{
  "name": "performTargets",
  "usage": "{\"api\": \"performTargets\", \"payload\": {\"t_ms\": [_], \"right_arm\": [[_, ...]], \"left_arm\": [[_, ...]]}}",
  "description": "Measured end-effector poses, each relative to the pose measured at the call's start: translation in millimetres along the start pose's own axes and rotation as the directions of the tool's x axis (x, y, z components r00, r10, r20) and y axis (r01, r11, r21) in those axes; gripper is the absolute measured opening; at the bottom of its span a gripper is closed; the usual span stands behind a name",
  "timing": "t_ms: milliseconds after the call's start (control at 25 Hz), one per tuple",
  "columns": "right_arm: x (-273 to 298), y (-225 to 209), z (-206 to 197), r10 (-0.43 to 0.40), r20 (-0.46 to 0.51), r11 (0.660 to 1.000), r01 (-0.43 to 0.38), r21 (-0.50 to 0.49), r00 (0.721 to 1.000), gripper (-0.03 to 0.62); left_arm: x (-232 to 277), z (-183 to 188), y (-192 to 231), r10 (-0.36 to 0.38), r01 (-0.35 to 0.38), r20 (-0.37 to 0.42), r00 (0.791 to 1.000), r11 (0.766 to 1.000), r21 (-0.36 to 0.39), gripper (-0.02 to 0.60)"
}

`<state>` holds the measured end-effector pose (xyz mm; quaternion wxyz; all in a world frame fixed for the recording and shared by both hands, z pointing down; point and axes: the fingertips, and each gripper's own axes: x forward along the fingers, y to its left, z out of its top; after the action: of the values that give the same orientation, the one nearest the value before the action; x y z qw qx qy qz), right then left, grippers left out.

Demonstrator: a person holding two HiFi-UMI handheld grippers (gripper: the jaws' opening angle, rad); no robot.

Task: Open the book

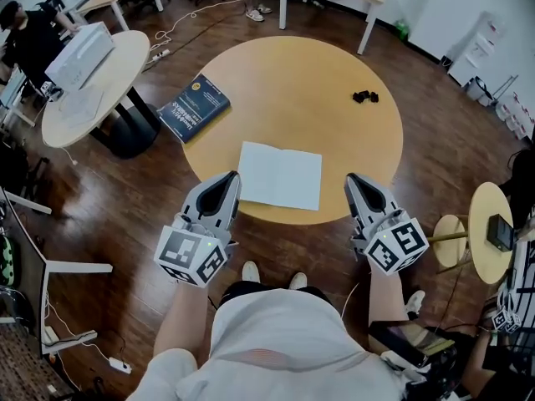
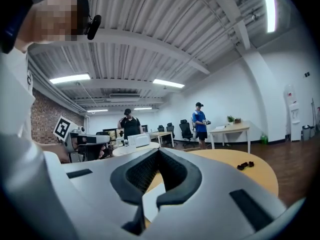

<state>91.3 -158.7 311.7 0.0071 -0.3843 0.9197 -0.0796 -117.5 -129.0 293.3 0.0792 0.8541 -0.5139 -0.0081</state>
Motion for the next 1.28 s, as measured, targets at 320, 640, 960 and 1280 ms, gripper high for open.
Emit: {"api": "performTargets", "payload": {"t_ms": [320, 640, 960, 1280], "right_arm": [[-23, -5, 22, -0.033, 0.032, 0.999, 0.034, -0.032, 0.999, -0.002], [-35, -1, 31, -0.024, 0.056, 0.999, 0.026, -0.043, 0.998, -0.002], [-42, 4, 35, -0.009, 0.056, 0.996, 0.014, -0.085, 0.998, -0.002], [-42, 10, 36, -0.001, 0.06, 0.996, 0.006, -0.091, 0.998, -0.003]], "left_arm": [[12, 12, -16, -0.024, 0.024, 0.017, 1.0, 1.0, 0.006, 0.009], [15, 15, -31, -0.045, 0.045, 0.005, 0.999, 0.999, 0.022, 0.009], [14, 8, -41, -0.042, 0.042, -0.008, 0.999, 0.999, 0.002, 0.011], [14, 9, -49, -0.058, 0.058, -0.021, 0.998, 0.998, 0.034, 0.009]]}}
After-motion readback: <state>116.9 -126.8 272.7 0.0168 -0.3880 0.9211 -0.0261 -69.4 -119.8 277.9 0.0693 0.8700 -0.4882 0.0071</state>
